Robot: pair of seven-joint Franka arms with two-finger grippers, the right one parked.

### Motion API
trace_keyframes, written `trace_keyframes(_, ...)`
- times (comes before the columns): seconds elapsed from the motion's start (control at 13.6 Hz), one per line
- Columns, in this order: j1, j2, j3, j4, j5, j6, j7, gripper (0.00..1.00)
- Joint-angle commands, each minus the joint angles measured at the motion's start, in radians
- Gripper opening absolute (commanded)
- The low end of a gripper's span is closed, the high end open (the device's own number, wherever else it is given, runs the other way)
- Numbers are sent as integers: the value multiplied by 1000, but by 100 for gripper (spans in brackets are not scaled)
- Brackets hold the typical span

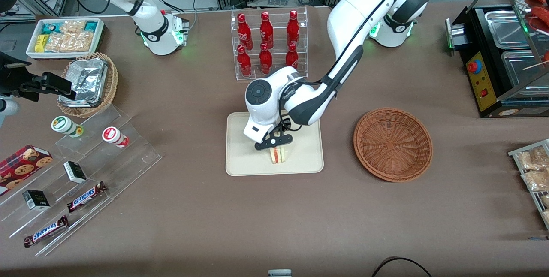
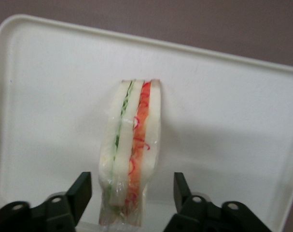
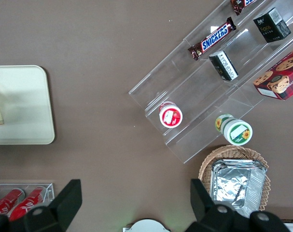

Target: Place sandwich from basket to tray

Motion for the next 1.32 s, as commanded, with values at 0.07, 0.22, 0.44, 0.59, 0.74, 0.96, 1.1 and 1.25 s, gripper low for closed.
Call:
trace_keyframes(0.07,52,-67,3,22,-64,-21,79,100)
trace_keyframes(0.22,53,-97,10,20,-56,-57,126,100)
trace_keyframes(0.44,102,-164,12,-7,-55,-102,129,100)
trace_keyframes(0.59,142,-242,12,-79,-53,-149,173,100)
trace_keyframes(0.74,226,-337,10,-205,-55,-148,308,100)
trace_keyframes(0.96,329,-443,10,-343,-56,-147,484,100)
trace_keyframes(1.1,406,-503,9,-401,-64,-153,619,100)
trace_keyframes(1.25,470,-560,7,-437,-72,-182,760,100)
